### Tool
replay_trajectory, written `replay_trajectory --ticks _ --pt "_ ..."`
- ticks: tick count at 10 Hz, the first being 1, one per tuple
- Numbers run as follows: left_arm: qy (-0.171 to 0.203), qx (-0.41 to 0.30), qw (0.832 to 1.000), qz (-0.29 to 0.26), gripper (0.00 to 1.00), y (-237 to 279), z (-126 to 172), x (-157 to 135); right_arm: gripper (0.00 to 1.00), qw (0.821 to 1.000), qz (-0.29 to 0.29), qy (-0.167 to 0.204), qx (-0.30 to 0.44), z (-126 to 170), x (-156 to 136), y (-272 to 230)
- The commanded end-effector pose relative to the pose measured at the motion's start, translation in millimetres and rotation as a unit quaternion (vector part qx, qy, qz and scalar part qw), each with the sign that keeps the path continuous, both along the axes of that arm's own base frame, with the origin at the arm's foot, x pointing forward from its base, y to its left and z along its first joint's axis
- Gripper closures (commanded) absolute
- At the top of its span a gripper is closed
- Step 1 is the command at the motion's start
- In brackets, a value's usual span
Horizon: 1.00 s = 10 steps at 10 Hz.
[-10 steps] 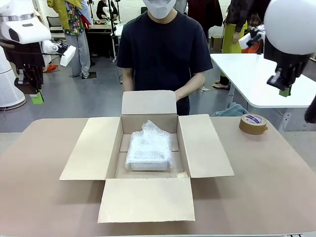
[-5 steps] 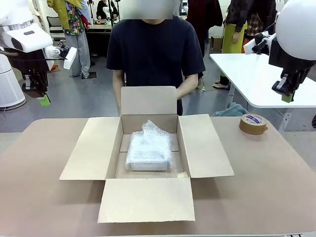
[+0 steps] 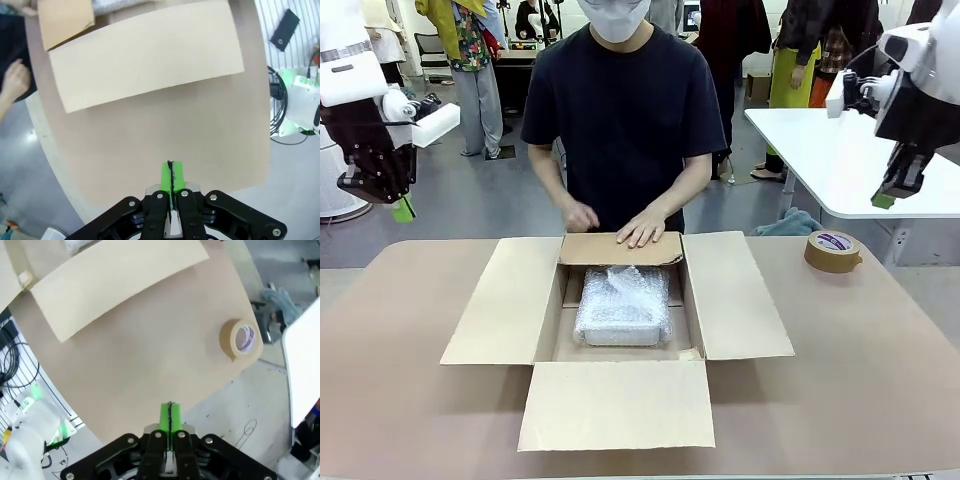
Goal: Wrap the clocks to prevent damage.
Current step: Once the human has placed the objects inside and stepped back, release both hands from the side flaps of the Package Box.
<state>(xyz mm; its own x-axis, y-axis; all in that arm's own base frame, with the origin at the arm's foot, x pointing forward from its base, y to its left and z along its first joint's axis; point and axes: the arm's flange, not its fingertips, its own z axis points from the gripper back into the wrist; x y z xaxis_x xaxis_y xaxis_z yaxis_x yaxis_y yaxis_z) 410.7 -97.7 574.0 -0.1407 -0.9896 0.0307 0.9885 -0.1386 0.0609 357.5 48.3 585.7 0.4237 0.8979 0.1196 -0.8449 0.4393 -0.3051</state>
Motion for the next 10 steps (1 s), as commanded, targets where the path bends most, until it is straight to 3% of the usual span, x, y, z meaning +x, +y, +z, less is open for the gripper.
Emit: replay_trajectory --ticks 1,4,5,6,7,10 --pt "-0.013 0.002 1.000 0.016 0.99 -0.2 3.8 -2.0 0.99 0.999 0.011 0.050 0.017 -9.4 22.5 -12.7" --pt "-0.013 0.002 1.000 0.016 0.99 -0.2 3.8 -2.0 0.99 0.987 0.050 0.148 -0.037 -17.5 63.0 -14.8" --pt "-0.013 0.002 1.000 0.016 0.99 -0.2 3.8 -2.0 0.99 0.983 0.075 0.161 -0.052 -16.0 75.9 -13.5" --pt "-0.013 0.002 1.000 0.016 0.99 -0.2 3.8 -2.0 0.99 0.986 0.051 0.147 -0.067 -15.4 98.8 -12.4" --pt "-0.013 0.002 1.000 0.016 0.99 -0.2 3.8 -2.0 0.99 0.989 0.044 0.139 -0.031 -33.9 59.2 -13.9" --pt "-0.013 0.002 1.000 0.016 0.99 -0.2 3.8 -2.0 0.99 0.989 0.044 0.139 -0.031 -33.9 59.2 -13.9"
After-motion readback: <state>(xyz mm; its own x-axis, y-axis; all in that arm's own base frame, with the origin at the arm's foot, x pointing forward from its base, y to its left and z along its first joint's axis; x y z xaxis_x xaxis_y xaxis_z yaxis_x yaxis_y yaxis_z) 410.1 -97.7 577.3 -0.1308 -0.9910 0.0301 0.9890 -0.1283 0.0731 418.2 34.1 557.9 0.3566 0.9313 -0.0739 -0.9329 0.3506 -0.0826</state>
